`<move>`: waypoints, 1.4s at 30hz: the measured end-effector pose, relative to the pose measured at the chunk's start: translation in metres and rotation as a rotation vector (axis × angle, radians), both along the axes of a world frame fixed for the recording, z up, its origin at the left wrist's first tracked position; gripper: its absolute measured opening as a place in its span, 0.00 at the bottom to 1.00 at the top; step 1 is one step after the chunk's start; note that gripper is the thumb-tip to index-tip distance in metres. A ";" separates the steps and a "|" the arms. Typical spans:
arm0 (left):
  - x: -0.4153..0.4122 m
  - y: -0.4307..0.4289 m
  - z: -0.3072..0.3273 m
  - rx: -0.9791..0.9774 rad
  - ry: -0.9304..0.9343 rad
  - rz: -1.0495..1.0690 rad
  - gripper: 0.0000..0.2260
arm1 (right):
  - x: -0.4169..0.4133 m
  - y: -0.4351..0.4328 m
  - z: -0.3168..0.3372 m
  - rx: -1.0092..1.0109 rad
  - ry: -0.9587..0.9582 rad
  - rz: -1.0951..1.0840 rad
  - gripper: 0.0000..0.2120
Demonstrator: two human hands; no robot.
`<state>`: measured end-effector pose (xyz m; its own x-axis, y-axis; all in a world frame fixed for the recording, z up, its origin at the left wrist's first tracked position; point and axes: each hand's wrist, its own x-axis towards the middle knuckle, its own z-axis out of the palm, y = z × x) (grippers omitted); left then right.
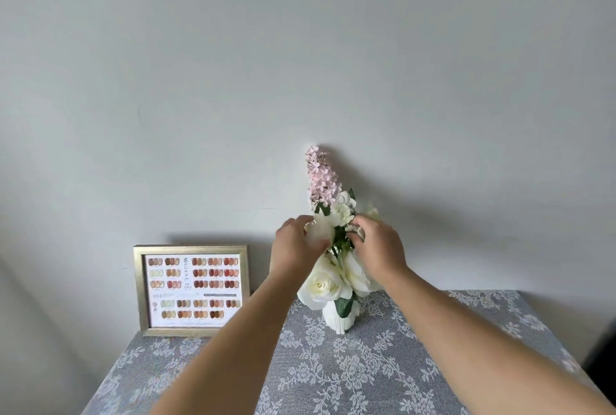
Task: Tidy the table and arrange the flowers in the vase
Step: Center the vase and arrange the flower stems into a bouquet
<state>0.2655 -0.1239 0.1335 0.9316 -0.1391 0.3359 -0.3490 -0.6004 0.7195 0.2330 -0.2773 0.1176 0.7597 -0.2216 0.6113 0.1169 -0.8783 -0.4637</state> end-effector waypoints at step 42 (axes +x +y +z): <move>0.012 0.015 -0.046 0.201 0.065 -0.446 0.44 | 0.010 -0.035 -0.033 0.283 0.387 0.139 0.18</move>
<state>0.2778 -0.1085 0.0877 0.7850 -0.5848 0.2044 -0.5616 -0.5322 0.6335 0.2428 -0.3119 0.0851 0.9532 -0.2186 0.2089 -0.0042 -0.7002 -0.7139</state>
